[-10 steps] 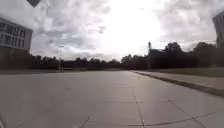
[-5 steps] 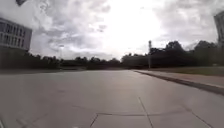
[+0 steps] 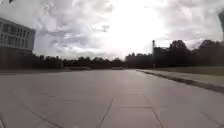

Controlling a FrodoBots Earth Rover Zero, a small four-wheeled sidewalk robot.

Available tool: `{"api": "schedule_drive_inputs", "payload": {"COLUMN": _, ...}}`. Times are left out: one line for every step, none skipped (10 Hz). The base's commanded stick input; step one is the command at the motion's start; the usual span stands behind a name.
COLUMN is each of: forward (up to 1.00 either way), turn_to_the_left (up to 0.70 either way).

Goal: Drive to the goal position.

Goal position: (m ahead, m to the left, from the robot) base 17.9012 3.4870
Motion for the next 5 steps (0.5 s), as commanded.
{"api": "schedule_drive_inputs", "payload": {"forward": 1.00, "turn_to_the_left": 0.00}}
{"api": "schedule_drive_inputs", "payload": {"forward": 1.00, "turn_to_the_left": 0.00}}
{"api": "schedule_drive_inputs", "payload": {"forward": 1.00, "turn_to_the_left": 0.00}}
{"api": "schedule_drive_inputs", "payload": {"forward": 1.00, "turn_to_the_left": 0.00}}
{"api": "schedule_drive_inputs", "payload": {"forward": 1.00, "turn_to_the_left": 0.00}}
